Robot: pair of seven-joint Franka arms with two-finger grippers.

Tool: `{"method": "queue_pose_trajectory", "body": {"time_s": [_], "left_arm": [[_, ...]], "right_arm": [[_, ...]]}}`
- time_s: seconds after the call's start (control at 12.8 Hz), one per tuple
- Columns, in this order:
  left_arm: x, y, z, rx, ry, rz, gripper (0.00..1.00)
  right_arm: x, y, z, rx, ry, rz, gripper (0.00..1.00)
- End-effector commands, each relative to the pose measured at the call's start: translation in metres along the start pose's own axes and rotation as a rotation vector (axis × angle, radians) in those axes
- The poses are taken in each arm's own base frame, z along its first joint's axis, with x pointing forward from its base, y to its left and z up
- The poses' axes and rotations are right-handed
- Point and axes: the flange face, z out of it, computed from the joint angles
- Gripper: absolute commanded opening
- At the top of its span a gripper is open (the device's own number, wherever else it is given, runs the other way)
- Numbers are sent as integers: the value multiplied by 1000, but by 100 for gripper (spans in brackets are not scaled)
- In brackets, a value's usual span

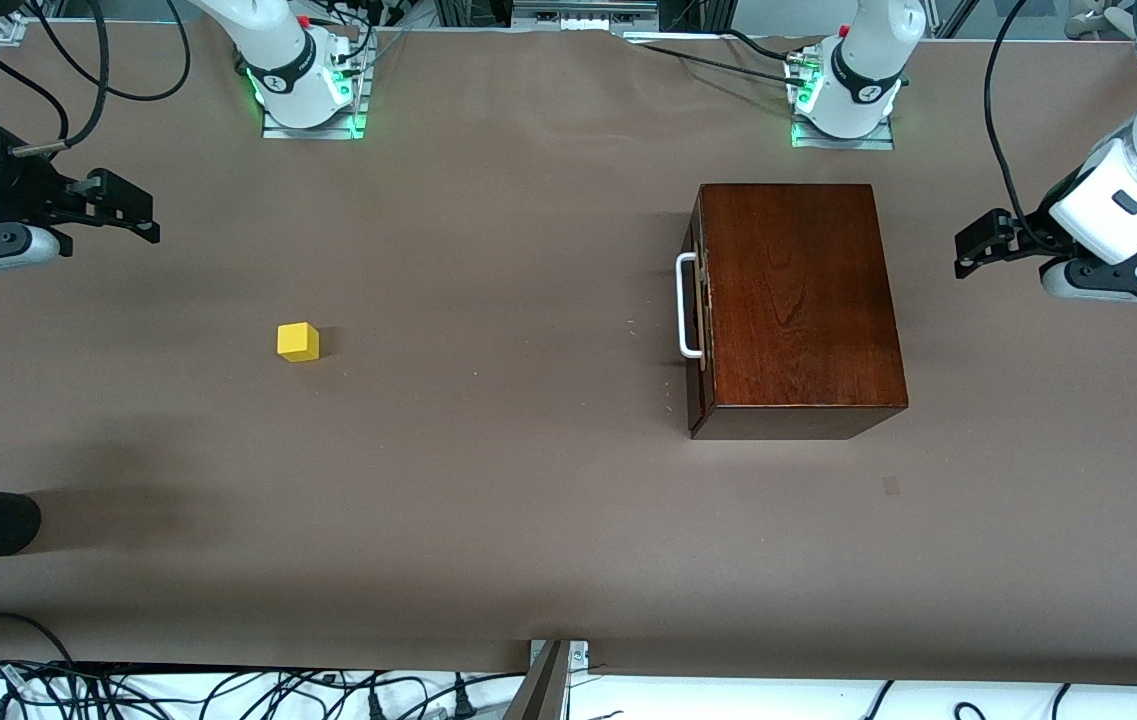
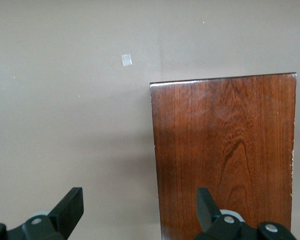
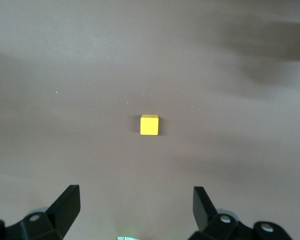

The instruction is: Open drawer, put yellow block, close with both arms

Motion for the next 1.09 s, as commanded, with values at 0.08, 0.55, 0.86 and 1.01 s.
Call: {"method": "queue_pose_trajectory", "body": {"time_s": [0.08, 0.55, 0.86, 1.01], "left_arm": [[-2, 23, -11, 11, -28, 1, 100], [0, 123, 10, 5, -52, 160, 100], [18, 212, 57, -27, -46, 82, 100], [13, 264, 83, 1, -45, 72, 100]], "right_arm": [[-1, -1, -7, 13, -2, 15, 100], [-1, -2, -8, 13, -1, 15, 100], [-1, -2, -8, 12, -1, 15, 100], [-1, -2, -8, 12, 1, 14, 100]]}}
